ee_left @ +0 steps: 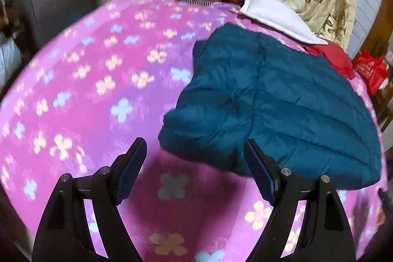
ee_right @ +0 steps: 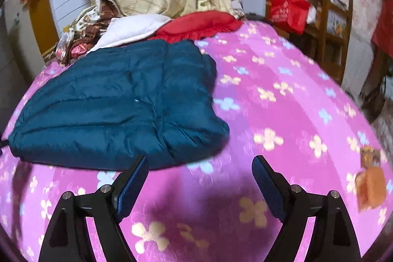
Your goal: Fold large clothes
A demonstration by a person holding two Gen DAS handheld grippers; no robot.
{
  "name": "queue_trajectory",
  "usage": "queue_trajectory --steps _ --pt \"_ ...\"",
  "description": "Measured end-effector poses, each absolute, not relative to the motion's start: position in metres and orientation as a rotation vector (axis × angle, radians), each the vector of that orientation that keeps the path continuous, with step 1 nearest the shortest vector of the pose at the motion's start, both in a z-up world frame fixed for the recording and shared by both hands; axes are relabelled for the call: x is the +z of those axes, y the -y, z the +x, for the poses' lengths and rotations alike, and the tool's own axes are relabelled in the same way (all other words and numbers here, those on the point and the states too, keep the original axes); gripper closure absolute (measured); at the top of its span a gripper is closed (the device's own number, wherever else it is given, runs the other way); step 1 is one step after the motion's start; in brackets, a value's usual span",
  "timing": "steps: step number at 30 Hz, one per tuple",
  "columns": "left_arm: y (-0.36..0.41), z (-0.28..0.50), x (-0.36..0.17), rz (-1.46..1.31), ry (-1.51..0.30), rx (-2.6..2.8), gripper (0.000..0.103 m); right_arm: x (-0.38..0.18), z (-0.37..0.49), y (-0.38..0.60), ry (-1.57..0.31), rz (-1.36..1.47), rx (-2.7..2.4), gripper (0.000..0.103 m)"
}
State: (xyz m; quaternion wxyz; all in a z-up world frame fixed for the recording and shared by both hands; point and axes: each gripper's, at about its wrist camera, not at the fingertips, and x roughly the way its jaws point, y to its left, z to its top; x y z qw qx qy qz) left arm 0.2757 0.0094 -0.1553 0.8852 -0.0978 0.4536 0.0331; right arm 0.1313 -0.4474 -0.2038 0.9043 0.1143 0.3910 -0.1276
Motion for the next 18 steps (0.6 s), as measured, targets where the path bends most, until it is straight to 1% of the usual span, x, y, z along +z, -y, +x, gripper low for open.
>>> queue_trajectory --steps 7,12,15,18 --pt "-0.044 0.302 -0.171 -0.415 -0.948 -0.061 0.021 -0.226 0.153 0.484 -0.808 0.588 -0.124 0.019" --pt "-0.053 0.342 -0.186 -0.512 -1.008 -0.17 0.021 -0.241 0.195 0.489 -0.834 0.655 -0.102 0.019" --pt "-0.041 0.362 -0.194 -0.489 -1.05 -0.26 0.021 -0.254 0.219 0.493 -0.852 0.7 -0.101 0.015" --pt "-0.023 0.379 -0.207 -0.431 -1.111 -0.288 0.014 -0.254 0.234 0.492 -0.834 0.672 -0.094 0.013"
